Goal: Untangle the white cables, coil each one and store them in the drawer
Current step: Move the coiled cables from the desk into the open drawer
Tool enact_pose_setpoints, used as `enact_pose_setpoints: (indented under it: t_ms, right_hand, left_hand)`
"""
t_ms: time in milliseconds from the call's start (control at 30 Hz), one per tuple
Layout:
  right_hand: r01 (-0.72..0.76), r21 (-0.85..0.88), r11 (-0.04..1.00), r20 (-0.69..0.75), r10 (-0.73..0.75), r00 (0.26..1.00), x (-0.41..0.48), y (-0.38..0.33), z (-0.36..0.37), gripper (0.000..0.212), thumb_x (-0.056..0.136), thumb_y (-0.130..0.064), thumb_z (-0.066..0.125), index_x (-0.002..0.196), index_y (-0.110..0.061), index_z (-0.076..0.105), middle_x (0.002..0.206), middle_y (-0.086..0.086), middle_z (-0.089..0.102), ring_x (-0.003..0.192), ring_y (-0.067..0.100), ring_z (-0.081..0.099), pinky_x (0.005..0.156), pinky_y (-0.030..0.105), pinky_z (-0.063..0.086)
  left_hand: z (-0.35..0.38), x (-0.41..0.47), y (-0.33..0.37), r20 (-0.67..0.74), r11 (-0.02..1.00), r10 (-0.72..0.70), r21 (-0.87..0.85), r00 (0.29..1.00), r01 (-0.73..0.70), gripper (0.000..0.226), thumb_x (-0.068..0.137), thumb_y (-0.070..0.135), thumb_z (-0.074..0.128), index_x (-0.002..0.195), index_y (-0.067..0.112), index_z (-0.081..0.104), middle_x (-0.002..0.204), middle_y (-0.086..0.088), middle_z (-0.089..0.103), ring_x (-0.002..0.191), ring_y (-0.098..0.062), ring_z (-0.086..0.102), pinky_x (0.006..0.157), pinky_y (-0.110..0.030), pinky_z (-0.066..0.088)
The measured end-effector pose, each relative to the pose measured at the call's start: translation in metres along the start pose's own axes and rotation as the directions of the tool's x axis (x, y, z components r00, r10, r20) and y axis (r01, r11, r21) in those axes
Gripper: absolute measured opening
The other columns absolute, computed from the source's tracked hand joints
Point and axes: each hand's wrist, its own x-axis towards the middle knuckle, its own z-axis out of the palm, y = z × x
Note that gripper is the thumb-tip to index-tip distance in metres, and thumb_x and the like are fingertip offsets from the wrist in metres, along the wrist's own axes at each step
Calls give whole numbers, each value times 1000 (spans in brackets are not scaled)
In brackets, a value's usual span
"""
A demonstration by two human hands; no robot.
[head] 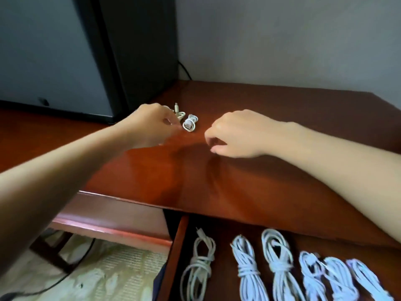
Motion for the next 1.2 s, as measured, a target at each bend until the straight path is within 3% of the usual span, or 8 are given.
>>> enact_pose_setpoints:
  t_ms: [200,367,500,633,733,867,1033,1200]
  right_hand:
    - [-184,208,961,-150,217,964,65,10,11,25,95,-33,50,116,-24,60,115,1,60,105,26,57,72,32,37]
    - [-304,297,905,-159,361,919,93,6,25,33,94,-39,52,122,-21,55,118,4,57,109,29,55,72,33,34]
    - [-329,338,882,-59,368,928,102,3,40,33,91,-43,54,115,-21,54,115,5,56,109,31,54,74,35,36]
    - [-312,380,871,-30,349,937,99,4,44,25,90,-34,57,106,-15,59,106,6,55,103,31,56,72,32,38]
    - [-307,365,879,-13,335,942,92,5,40,20,88,-20,58,105,-9,61,98,6,47,100,34,56,71,31,37]
    - [-279,344,897,16,292,956,72,5,32,17,86,-10,57,100,-12,65,104,6,53,98,31,57,74,33,46]
    - [-222,340,914,48,219,974,28,8,19,18,82,-6,58,83,-23,61,89,-5,46,90,23,56,69,29,44]
    - [-200,392,898,20,208,978,-33,8,-9,22,82,-7,59,80,-28,62,87,-12,50,88,15,55,73,33,50]
  left_hand:
    - [-8,49,-24,-125,999,15,52,992,-8,32,93,23,55,124,15,59,119,-5,61,102,-20,56,79,-25,41]
    - [9,94,-29,-42,987,-52,147,998,57,54,94,28,55,142,11,39,140,-14,46,127,-31,45,101,-35,41]
    - [29,117,-32,112,943,-117,323,987,75,54,99,28,43,149,17,27,150,-12,35,139,-33,30,114,-50,21]
    - [38,122,-32,138,875,-79,484,987,2,45,95,19,43,140,21,42,139,-11,48,138,-32,29,115,-53,9]
    - [37,118,-28,111,844,69,524,991,-117,34,93,15,46,125,20,54,121,-8,59,124,-30,42,106,-41,30]
    - [33,105,-21,97,881,125,448,987,-155,39,88,17,57,125,28,57,121,-6,57,115,-30,53,90,-43,51]
    - [27,76,5,58,890,173,418,983,-181,44,87,20,64,130,21,55,127,-6,56,114,-27,55,90,-38,51]
    - [19,39,45,45,944,229,234,972,-233,49,79,38,75,120,15,63,116,-2,63,103,-19,57,82,-30,51]
